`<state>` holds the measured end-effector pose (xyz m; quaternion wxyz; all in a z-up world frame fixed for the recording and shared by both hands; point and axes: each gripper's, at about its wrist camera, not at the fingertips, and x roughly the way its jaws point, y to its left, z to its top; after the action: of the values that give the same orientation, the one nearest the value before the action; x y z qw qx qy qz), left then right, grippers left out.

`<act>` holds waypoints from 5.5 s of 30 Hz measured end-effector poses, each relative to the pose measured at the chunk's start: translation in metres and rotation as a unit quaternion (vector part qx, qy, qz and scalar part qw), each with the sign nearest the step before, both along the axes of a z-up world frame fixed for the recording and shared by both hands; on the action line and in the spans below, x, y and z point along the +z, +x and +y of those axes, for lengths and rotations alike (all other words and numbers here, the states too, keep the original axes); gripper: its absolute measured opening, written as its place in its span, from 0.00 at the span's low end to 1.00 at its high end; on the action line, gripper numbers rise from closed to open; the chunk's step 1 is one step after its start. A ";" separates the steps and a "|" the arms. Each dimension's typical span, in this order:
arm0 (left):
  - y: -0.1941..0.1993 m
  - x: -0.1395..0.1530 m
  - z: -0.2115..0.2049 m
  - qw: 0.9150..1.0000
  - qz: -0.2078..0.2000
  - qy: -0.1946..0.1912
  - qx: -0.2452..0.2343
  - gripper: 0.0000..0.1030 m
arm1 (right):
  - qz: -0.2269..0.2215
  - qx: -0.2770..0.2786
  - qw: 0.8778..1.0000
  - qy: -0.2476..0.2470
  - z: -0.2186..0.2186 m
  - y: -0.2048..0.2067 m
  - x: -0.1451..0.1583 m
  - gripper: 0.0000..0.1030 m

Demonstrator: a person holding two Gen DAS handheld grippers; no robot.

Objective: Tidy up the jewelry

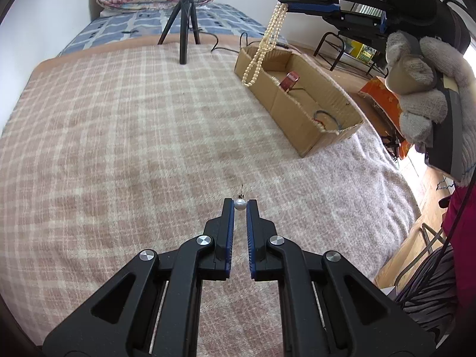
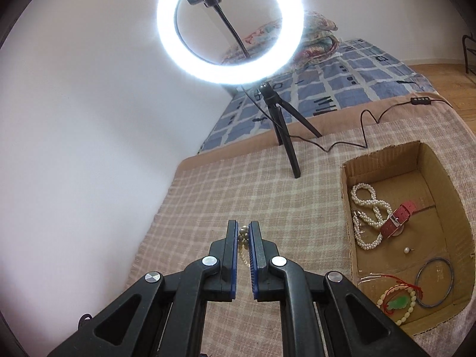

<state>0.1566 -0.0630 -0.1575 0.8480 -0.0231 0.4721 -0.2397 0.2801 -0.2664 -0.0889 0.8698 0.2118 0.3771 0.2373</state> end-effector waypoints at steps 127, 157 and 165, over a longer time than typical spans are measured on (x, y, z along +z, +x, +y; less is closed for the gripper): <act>0.023 0.080 -0.040 0.988 -0.149 0.037 0.001 0.80 | -0.114 -0.165 0.940 -0.275 -0.045 -0.077 0.075 1.00; 0.000 0.100 -0.038 0.974 -0.215 0.064 0.037 1.00 | -0.104 -0.187 0.937 -0.276 -0.060 -0.147 0.029 1.00; -0.002 0.101 -0.040 0.972 -0.219 0.075 0.044 1.00 | -0.104 -0.178 0.937 -0.283 -0.053 -0.144 0.025 1.00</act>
<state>0.1551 -0.1031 -0.0563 0.9397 0.0730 0.2906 -0.1651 0.1363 -0.3198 -0.0640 0.9561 -0.0055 0.2925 -0.0178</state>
